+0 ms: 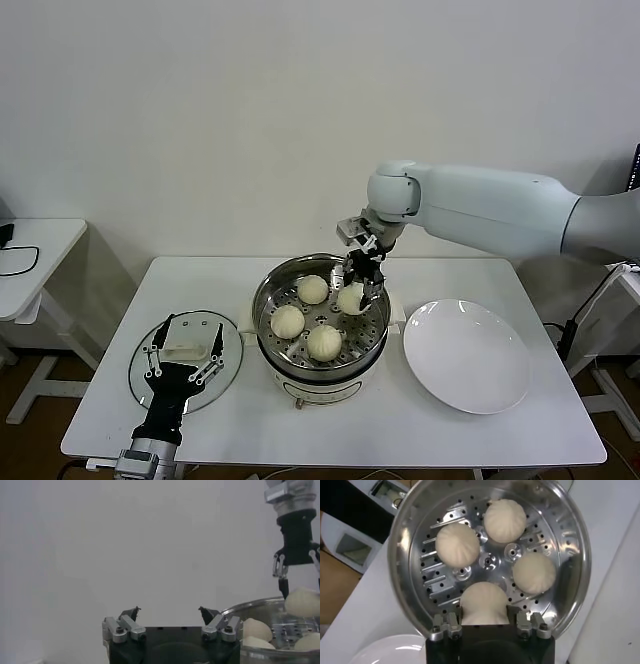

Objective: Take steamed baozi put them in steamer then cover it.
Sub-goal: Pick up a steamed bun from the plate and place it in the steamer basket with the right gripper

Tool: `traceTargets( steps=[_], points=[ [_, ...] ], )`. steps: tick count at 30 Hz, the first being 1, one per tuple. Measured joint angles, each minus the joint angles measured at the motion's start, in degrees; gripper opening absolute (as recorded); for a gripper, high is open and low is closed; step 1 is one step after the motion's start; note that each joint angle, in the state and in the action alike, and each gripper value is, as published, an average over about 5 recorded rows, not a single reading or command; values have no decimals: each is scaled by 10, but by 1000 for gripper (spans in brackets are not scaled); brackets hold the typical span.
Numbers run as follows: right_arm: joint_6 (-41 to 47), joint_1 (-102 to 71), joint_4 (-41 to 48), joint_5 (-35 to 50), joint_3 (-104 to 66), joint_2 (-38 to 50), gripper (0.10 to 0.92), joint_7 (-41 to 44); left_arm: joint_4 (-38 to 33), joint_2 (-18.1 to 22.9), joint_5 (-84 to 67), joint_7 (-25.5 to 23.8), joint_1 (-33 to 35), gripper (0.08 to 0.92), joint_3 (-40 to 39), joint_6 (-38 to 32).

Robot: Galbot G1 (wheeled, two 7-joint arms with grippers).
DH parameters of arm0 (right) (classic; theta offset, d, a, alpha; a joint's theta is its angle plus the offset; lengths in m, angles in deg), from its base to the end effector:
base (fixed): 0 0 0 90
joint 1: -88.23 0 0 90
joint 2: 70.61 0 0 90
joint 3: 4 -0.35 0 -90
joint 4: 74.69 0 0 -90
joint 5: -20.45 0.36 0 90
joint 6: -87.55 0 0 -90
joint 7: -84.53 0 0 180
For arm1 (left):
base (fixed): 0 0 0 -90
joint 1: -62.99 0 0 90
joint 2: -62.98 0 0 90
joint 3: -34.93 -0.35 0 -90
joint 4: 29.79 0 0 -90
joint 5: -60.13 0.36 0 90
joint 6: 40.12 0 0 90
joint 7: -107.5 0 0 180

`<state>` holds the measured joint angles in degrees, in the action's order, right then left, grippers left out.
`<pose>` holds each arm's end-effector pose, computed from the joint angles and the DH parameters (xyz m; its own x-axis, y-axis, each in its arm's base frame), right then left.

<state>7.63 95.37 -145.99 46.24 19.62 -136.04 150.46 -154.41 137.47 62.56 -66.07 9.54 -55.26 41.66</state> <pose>0.5659 0.0906 -0.0668 0.0039 -0.1726 0.9850 -0.8703 -0.4858 -0.0817 0.1544 0.0380 -0.2892 -0.9899 0.0820 -0.1156 0.0519 0.9687 0.2426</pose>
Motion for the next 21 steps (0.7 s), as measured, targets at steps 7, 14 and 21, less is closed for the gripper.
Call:
traceTargets(
  steps=[7, 14, 21],
  points=[
    [3, -16, 10, -11, 6, -15, 643, -5, 3, 1, 0, 0, 0, 823, 0, -1],
    [4, -23, 14, -23, 8, -20, 681, -7, 3, 2, 0, 1, 0, 823, 0, -2],
    [5, -24, 9, -26, 5, -17, 812, -12, 3, 2, 1, 4, 1, 823, 2, 1]
  ],
)
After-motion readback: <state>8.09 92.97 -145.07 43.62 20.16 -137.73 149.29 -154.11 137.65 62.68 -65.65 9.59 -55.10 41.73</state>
